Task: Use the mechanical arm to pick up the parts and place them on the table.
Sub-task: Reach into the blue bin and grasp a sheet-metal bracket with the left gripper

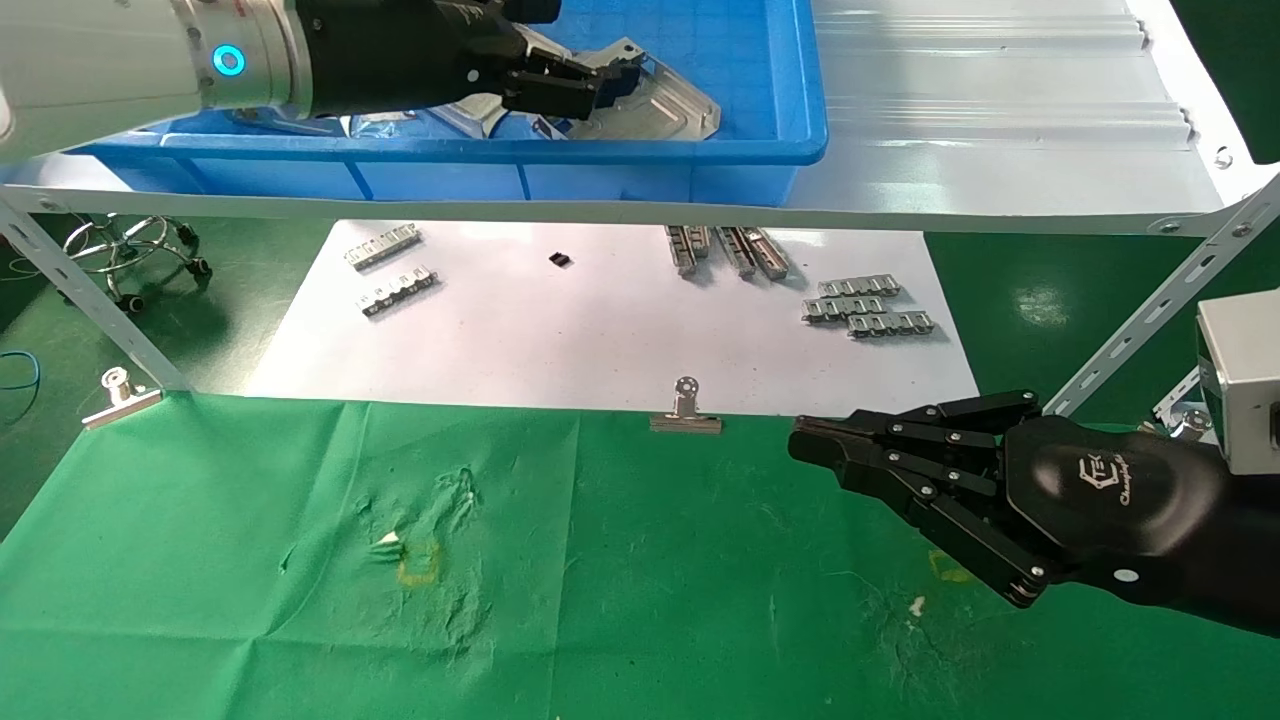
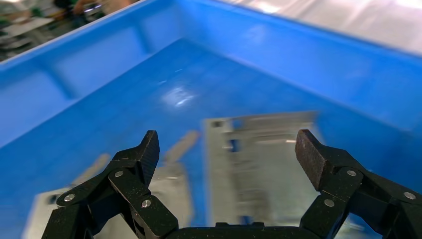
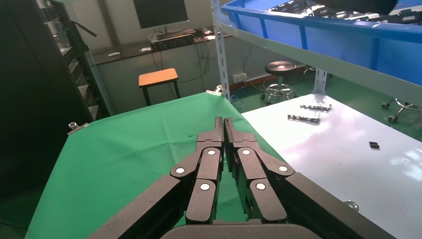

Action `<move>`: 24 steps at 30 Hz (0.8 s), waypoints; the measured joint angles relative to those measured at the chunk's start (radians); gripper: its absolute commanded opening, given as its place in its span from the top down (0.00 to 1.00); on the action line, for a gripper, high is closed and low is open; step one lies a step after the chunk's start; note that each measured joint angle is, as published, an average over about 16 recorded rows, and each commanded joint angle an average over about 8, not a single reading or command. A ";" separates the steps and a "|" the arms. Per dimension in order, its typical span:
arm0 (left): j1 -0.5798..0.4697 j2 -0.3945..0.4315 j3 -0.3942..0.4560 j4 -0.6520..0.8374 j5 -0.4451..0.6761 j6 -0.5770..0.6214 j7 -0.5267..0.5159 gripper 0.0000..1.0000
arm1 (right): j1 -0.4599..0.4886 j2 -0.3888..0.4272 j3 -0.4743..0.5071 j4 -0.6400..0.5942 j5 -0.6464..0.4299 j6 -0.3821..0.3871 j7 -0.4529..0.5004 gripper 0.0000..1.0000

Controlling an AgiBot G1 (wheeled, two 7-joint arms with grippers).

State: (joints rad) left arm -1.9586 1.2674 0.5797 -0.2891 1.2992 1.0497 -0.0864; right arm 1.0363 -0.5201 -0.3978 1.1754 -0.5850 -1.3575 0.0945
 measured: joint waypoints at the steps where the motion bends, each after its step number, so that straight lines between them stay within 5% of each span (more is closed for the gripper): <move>1: -0.011 0.012 0.004 0.024 0.008 -0.016 0.005 0.00 | 0.000 0.000 0.000 0.000 0.000 0.000 0.000 1.00; 6: -0.049 0.058 0.017 0.112 0.031 -0.074 0.020 0.08 | 0.000 0.000 0.000 0.000 0.000 0.000 0.000 1.00; 13: -0.065 0.084 0.030 0.158 0.034 -0.087 0.018 0.86 | 0.000 0.000 0.000 0.000 0.000 0.000 0.000 1.00; 15: -0.065 0.086 0.035 0.159 0.034 -0.086 0.018 0.98 | 0.000 0.000 0.000 0.000 0.000 0.000 0.000 1.00; 24: -0.056 0.090 0.063 0.144 0.033 -0.095 0.011 1.00 | 0.000 0.000 0.000 0.000 0.000 0.000 0.000 1.00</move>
State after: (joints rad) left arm -2.0148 1.3577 0.6423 -0.1449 1.3326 0.9550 -0.0756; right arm 1.0363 -0.5201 -0.3978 1.1754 -0.5850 -1.3575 0.0945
